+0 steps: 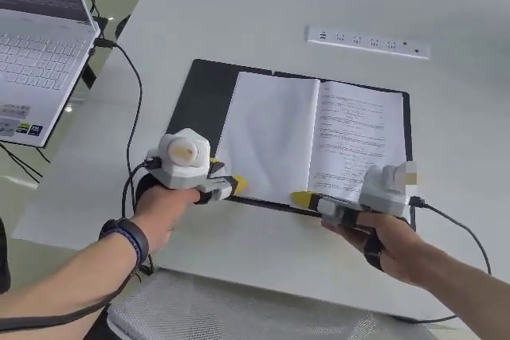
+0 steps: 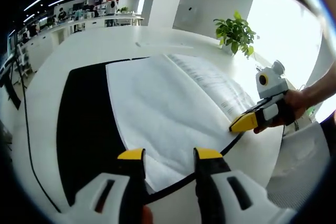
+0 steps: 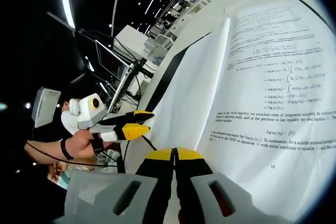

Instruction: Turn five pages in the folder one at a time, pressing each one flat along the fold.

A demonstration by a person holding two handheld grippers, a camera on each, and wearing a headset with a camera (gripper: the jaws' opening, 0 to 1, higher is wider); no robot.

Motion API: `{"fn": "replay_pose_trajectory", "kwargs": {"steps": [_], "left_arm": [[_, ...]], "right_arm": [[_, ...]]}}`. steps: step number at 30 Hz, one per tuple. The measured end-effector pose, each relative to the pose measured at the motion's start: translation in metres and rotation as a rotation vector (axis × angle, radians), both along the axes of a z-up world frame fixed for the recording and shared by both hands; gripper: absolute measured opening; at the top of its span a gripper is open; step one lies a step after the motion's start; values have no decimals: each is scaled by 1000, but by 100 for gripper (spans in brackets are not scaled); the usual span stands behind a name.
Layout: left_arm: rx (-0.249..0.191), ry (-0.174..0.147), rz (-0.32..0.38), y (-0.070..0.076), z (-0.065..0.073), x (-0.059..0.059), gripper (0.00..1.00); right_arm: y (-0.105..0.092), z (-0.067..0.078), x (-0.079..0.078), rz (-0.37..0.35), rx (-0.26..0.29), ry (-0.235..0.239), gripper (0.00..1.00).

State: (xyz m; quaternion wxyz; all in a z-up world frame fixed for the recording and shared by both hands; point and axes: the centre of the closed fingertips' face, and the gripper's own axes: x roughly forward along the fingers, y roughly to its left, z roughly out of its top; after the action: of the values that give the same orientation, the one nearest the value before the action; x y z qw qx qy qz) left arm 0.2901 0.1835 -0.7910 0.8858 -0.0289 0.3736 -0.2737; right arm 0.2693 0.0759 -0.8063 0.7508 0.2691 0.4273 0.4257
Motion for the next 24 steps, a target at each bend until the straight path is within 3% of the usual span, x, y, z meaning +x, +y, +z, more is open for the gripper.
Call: {"fn": "replay_pose_trajectory", "kwargs": {"steps": [5, 7, 12, 17, 21, 24], "left_arm": [[-3, -6, -2, 2, 12, -9, 38], [-17, -9, 9, 4, 14, -4, 39], [-22, -11, 8, 4, 17, -14, 41], [-35, -26, 27, 7, 23, -17, 43], [-35, -34, 23, 5, 30, -19, 44], [-20, -40, 6, 4, 33, -21, 46]], "right_arm": [[-4, -2, -5, 8, -18, -6, 0], [-6, -3, -7, 4, -24, -6, 0], [-10, -5, -8, -6, -42, -7, 0], [-9, -2, -9, -10, -47, -9, 0], [-12, 10, -5, -21, -25, -31, 0], [-16, 22, 0, -39, -1, -51, 7]]}}
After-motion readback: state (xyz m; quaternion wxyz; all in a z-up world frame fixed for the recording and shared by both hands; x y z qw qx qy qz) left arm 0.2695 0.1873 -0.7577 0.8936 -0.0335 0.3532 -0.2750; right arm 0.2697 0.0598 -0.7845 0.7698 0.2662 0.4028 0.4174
